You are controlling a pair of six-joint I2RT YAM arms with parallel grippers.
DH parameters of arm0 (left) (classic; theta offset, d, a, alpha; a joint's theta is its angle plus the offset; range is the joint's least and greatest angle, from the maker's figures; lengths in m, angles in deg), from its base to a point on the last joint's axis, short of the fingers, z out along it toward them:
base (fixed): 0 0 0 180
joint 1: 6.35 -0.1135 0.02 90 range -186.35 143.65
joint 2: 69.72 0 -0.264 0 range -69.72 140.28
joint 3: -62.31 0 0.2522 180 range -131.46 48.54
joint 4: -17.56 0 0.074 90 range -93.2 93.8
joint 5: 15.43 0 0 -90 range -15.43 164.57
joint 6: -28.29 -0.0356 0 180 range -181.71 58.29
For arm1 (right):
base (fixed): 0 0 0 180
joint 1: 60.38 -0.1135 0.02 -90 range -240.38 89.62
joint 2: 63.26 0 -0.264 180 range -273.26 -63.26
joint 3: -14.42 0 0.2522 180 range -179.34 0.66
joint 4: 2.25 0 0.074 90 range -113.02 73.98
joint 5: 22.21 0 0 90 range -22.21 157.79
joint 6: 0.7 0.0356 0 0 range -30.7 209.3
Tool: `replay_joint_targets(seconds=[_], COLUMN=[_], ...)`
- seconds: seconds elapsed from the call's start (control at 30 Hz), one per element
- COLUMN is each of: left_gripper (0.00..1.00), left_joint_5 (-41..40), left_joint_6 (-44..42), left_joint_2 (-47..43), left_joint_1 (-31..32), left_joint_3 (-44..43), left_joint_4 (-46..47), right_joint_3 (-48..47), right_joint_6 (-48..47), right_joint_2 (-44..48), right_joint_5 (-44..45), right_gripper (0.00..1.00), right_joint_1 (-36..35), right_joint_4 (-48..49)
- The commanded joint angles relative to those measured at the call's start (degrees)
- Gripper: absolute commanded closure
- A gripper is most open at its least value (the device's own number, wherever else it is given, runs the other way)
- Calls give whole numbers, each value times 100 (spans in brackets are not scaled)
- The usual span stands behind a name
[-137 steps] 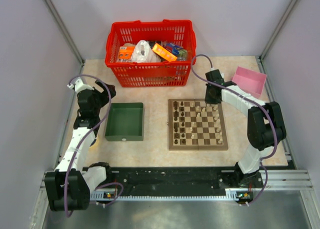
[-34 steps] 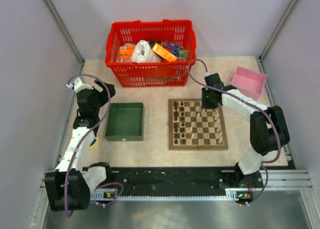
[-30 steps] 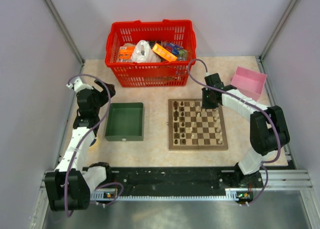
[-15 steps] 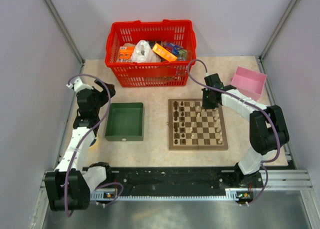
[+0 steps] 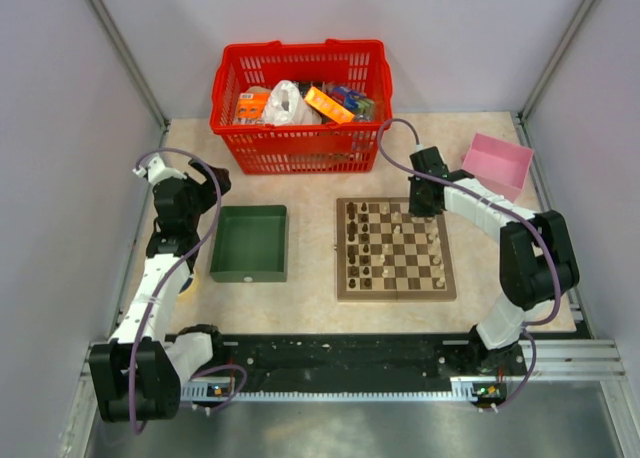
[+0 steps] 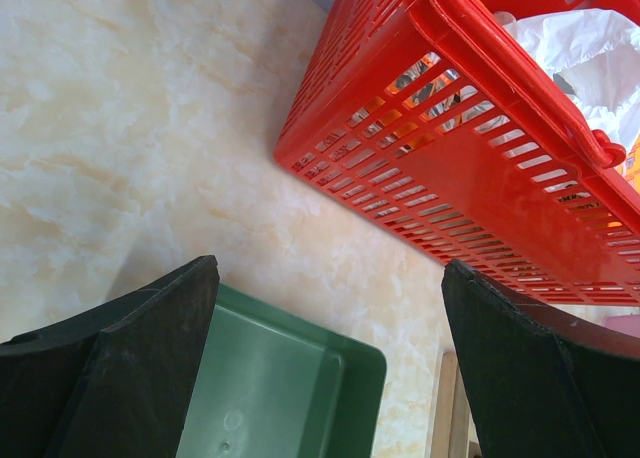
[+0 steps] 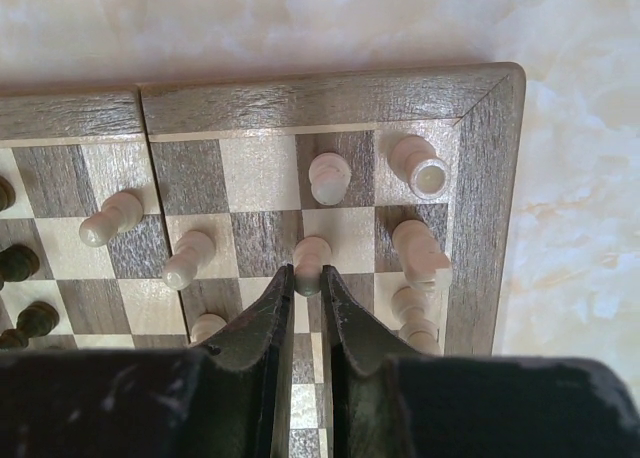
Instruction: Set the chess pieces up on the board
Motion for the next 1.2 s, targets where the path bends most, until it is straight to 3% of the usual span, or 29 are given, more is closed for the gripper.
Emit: replay_joint_targets(seconds=[0.0,1.17], left_gripper=[1,1], left_joint_5=[-4,40], left_joint_6=[-10,26], left_joint_2=[-60,-16], left_joint_1=[-45,-53], left_joint_3=[-55,-55], left_joint_4=[235,287], right_joint_3=[2,125], right_joint_6=[-36,-124], right_joint_2=[216,172], right_joint_5=[199,182], right_gripper=[89,85], right_joint_1=[21,171], right_joint_4=[10,62])
